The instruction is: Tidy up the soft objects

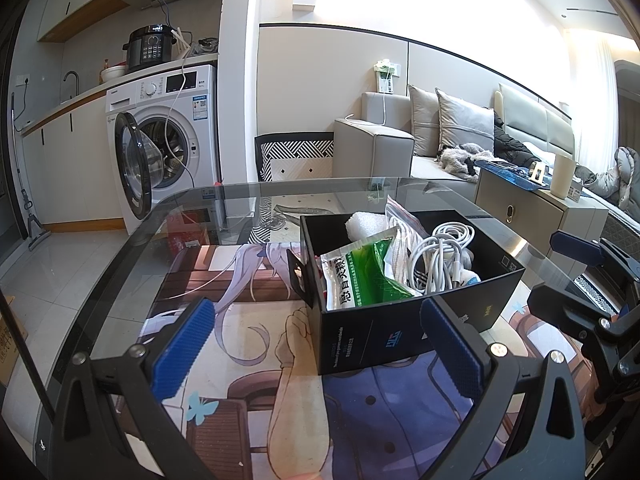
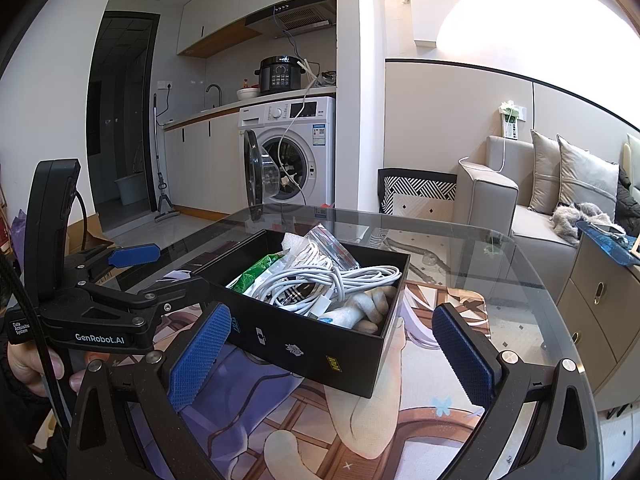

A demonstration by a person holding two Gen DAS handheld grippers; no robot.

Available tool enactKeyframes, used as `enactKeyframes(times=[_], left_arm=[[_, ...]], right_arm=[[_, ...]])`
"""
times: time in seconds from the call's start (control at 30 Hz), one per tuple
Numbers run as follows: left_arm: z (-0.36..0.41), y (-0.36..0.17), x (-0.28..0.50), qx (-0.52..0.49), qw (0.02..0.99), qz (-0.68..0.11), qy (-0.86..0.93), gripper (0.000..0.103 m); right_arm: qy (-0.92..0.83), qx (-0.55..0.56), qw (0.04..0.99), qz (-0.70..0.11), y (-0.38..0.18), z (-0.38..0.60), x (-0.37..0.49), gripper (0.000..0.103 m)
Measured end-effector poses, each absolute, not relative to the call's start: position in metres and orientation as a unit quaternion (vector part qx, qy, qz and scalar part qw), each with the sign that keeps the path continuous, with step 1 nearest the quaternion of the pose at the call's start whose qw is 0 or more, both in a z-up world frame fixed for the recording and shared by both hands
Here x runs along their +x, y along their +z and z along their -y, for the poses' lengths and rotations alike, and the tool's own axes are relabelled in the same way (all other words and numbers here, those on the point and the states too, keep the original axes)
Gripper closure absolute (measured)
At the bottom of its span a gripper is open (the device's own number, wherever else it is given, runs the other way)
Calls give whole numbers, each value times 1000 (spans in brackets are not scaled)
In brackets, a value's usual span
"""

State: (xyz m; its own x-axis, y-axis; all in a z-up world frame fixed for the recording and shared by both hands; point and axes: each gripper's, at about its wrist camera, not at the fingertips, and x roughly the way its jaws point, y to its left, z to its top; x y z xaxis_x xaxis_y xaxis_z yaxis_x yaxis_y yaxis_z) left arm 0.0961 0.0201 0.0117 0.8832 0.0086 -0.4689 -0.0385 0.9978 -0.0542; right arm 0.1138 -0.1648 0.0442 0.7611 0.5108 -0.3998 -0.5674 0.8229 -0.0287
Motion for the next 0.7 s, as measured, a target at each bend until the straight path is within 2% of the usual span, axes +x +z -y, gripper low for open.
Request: enactKeyframes(times=[0.7], left_arm=[[-16,17,93,-27,971,-237,8,0]], right_arm=[[289,-74,935,-192,44,165,113,1]])
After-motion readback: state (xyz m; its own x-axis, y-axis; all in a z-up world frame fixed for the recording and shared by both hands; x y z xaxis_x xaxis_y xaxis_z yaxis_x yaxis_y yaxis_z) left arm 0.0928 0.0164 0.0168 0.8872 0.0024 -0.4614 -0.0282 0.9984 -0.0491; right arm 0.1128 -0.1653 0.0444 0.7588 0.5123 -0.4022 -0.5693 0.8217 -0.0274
